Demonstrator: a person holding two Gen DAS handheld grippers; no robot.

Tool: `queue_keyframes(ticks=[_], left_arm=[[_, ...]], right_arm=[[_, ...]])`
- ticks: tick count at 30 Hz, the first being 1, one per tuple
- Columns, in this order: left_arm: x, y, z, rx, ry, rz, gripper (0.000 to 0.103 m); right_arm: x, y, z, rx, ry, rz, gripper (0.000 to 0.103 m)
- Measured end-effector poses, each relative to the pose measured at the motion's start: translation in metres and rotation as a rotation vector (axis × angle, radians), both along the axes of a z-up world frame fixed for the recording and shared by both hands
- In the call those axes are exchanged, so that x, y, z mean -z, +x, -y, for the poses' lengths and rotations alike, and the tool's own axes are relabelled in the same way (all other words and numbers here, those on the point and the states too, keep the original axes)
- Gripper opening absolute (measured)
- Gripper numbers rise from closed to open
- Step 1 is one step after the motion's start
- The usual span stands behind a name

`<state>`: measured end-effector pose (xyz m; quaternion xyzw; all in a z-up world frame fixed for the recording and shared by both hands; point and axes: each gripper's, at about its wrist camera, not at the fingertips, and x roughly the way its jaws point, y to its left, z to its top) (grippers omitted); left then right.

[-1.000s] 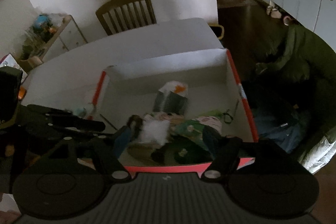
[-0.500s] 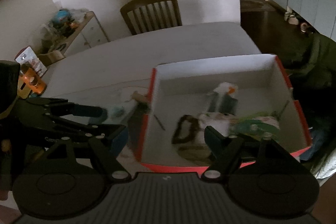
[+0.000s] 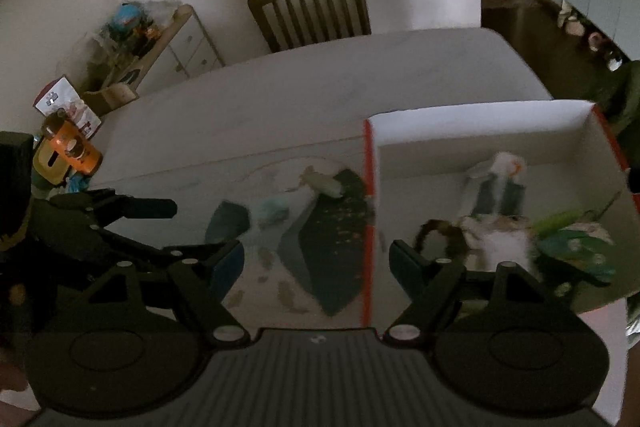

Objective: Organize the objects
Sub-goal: 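Withdraw both tools from the shoebox back over the table, then grasp the white computer mouse with the right tool while the left grasps the teal ball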

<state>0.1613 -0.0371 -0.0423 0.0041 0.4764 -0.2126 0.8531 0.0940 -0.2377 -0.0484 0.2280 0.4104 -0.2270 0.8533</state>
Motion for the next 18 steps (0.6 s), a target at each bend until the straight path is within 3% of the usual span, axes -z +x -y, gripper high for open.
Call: queue_keyframes(ticks=[4, 18], left_arm=[[0.013, 0.010, -0.009, 0.009, 0.025, -0.018, 0.102], [0.056, 0.036, -0.030, -0.040, -0.037, 0.006, 0.102]], right_arm=[[0.006, 0.024, -0.002, 0.002, 0.012, -0.019, 0.079], [0.039, 0.106, 0.010, -0.026, 0.037, -0.094, 0.079]])
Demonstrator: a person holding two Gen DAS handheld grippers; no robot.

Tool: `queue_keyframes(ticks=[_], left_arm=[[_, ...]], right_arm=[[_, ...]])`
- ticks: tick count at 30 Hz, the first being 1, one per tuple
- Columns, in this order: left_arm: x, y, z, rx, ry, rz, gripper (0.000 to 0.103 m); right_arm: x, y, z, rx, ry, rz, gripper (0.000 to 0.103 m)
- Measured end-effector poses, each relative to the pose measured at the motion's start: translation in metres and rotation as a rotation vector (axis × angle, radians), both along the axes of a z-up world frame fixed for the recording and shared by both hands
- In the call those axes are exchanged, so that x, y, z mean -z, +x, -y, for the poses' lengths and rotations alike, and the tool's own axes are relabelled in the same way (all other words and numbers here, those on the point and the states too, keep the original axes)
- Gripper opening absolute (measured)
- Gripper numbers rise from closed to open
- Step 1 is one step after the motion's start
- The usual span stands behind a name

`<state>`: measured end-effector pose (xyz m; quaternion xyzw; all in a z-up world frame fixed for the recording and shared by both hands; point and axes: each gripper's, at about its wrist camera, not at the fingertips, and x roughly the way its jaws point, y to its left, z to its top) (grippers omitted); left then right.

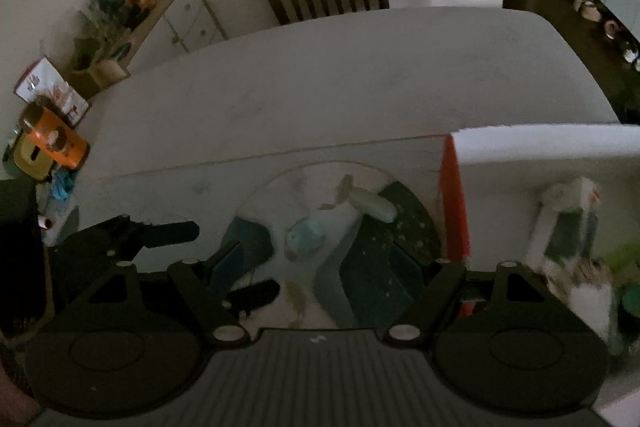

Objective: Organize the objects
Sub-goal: 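Grasp the white computer mouse with the right tool while the left grasps the teal ball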

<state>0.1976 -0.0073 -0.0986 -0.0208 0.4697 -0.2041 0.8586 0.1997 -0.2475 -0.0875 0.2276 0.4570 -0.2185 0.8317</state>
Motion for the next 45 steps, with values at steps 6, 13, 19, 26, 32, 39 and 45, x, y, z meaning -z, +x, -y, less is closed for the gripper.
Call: queue_keyframes(ticks=[6, 13, 19, 26, 32, 39, 45], left_arm=[[0.014, 0.003, 0.004, -0.005, 0.010, 0.010, 0.102], [0.033, 0.007, 0.010, 0.003, 0.037, 0.003, 0.102], [0.049, 0.011, 0.016, 0.004, 0.058, -0.003, 0.100], [0.058, 0.018, 0.022, 0.013, 0.080, 0.015, 0.089], [0.068, 0.021, 0.029, 0.039, 0.100, 0.032, 0.074], [0.068, 0.022, 0.036, 0.073, 0.106, 0.064, 0.060], [0.066, 0.023, 0.038, 0.084, 0.113, 0.067, 0.042]], right_arm=[[0.022, 0.026, 0.013, -0.020, 0.008, -0.042, 0.079], [0.047, 0.052, 0.030, -0.010, 0.003, -0.065, 0.079], [0.068, 0.070, 0.042, -0.006, -0.001, -0.115, 0.078], [0.087, 0.081, 0.049, -0.014, -0.005, -0.164, 0.076], [0.090, 0.083, 0.050, -0.003, -0.005, -0.181, 0.072], [0.090, 0.086, 0.046, -0.058, -0.061, -0.221, 0.065], [0.093, 0.095, 0.047, -0.082, -0.099, -0.263, 0.064]])
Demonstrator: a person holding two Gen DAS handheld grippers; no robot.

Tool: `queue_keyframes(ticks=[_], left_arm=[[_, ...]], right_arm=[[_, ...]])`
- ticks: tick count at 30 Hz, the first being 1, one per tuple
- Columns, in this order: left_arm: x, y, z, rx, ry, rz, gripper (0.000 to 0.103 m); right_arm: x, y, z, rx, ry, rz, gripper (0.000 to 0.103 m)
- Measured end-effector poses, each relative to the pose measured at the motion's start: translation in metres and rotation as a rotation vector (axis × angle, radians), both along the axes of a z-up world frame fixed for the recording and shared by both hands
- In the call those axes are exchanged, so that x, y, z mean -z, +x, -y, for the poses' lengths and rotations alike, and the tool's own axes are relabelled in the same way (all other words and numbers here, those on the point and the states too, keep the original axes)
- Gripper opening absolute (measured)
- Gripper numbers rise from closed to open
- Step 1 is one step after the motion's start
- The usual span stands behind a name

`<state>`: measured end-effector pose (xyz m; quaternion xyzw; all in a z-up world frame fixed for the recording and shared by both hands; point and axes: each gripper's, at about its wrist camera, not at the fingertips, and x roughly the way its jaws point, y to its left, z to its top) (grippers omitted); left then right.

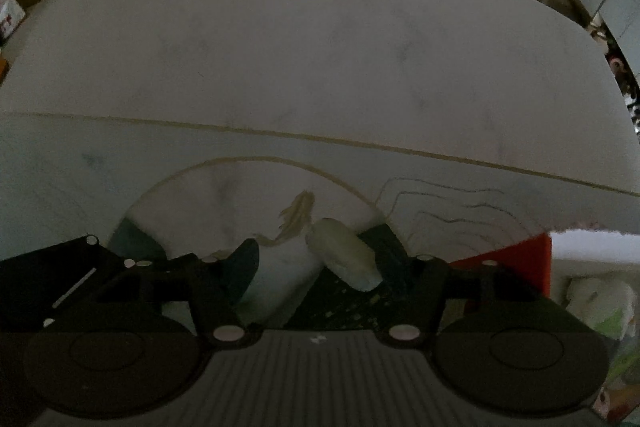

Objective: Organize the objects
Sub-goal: 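Grasp the white computer mouse with the right tool while the left grasps the teal ball, then carry the mouse with the right tool while the left carries the teal ball into the shoebox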

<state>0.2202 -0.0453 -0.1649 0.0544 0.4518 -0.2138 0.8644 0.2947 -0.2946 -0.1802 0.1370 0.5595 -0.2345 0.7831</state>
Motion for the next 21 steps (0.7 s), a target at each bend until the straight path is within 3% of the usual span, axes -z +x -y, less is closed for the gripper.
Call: queue_keyframes(ticks=[4, 12, 14, 16, 18, 21], left_arm=[[0.001, 0.003, -0.003, -0.007, 0.006, 0.003, 0.033], [-0.001, 0.007, -0.007, -0.013, 0.001, -0.005, 0.030], [-0.001, 0.007, -0.007, -0.014, 0.002, -0.006, 0.030], [-0.002, 0.006, -0.008, -0.014, -0.005, -0.013, 0.030], [-0.002, 0.006, -0.010, -0.010, -0.011, -0.020, 0.030], [-0.004, 0.004, -0.013, -0.009, -0.022, -0.030, 0.030]], right_arm=[[0.002, 0.007, -0.001, -0.016, -0.037, -0.045, 0.059], [0.005, 0.010, 0.002, -0.024, -0.078, -0.077, 0.052], [0.007, 0.011, 0.000, -0.033, -0.104, -0.097, 0.044], [0.009, 0.009, 0.003, -0.022, -0.077, -0.099, 0.024], [0.007, 0.008, 0.008, 0.000, -0.020, -0.076, 0.021], [0.007, 0.006, 0.005, 0.002, -0.031, -0.072, 0.020]])
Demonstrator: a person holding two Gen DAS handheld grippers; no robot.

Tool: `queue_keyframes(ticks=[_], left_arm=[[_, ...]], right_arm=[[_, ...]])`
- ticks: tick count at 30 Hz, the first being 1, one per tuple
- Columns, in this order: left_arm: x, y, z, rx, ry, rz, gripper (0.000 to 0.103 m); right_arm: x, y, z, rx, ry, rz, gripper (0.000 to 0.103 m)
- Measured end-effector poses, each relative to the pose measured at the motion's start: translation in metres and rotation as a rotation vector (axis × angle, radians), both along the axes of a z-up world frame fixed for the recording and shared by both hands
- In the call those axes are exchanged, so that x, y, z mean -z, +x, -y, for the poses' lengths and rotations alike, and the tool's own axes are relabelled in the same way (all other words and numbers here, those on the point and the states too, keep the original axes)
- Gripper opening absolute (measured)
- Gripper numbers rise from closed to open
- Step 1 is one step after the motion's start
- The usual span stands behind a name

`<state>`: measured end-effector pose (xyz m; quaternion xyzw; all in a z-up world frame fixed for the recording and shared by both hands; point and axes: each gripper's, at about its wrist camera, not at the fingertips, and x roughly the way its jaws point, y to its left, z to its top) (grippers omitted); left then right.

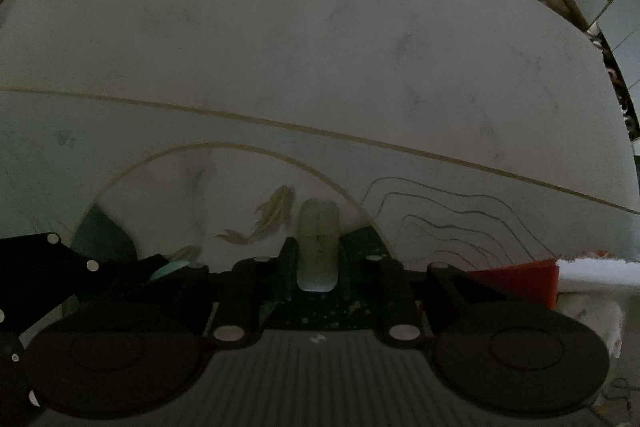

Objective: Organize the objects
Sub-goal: 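Carry the mouse with the right tool while the left carries the teal ball into the shoebox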

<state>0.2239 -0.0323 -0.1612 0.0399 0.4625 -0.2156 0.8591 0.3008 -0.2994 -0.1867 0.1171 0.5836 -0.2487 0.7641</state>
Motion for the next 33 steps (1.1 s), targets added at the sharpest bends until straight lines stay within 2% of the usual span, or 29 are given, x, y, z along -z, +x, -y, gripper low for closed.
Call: queue_keyframes(ticks=[9, 15, 24, 28, 33], left_arm=[[-0.018, -0.011, -0.003, -0.017, -0.025, -0.023, 0.030], [-0.037, -0.035, -0.005, -0.015, -0.062, -0.027, 0.030], [-0.070, -0.062, 0.014, 0.008, -0.055, -0.048, 0.030], [-0.090, -0.070, 0.027, 0.023, -0.071, -0.032, 0.030], [-0.112, -0.078, 0.050, 0.048, -0.111, -0.021, 0.030]], right_arm=[[-0.004, -0.036, -0.003, 0.092, 0.136, 0.078, 0.020], [-0.029, -0.074, -0.013, 0.136, 0.183, 0.160, 0.020], [-0.073, -0.125, -0.035, 0.188, 0.199, 0.270, 0.020], [-0.094, -0.151, -0.040, 0.209, 0.190, 0.325, 0.020], [-0.115, -0.179, -0.039, 0.212, 0.153, 0.351, 0.020]])
